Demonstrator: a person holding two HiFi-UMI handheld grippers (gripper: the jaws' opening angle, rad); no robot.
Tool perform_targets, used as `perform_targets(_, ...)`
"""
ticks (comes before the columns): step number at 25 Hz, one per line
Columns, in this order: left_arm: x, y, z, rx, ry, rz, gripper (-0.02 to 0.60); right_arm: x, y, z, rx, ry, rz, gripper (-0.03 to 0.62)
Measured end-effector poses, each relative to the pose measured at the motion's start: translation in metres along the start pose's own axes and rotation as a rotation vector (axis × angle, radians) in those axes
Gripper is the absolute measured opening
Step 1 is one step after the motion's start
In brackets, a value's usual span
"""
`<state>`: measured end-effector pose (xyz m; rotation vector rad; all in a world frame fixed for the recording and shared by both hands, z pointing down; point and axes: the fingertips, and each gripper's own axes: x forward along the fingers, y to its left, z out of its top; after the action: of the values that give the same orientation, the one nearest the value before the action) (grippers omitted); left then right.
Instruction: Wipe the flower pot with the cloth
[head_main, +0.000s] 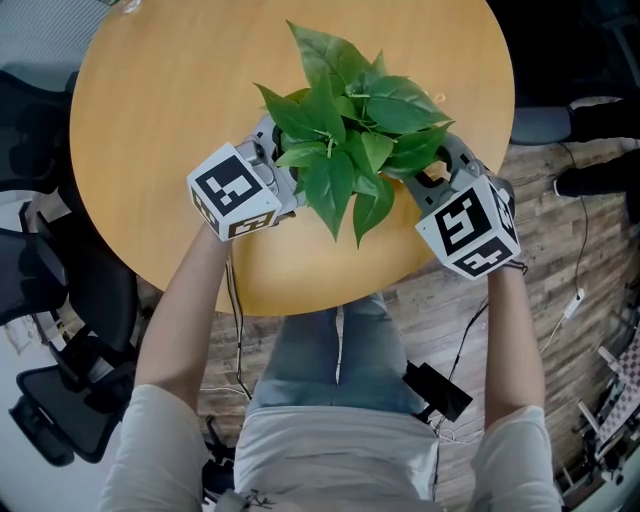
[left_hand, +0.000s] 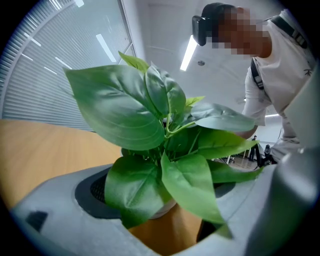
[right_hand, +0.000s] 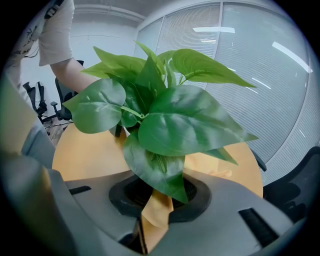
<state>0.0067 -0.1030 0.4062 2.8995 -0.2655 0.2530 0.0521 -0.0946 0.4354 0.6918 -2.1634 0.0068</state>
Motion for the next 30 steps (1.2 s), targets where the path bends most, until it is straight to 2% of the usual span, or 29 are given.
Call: perform_targets(30,0.006,0.005,-0.003,-0.105,-0.015,0.346,0.48,-0.004,0.025,-0.006,0.065,-0.011,0.012,0.061)
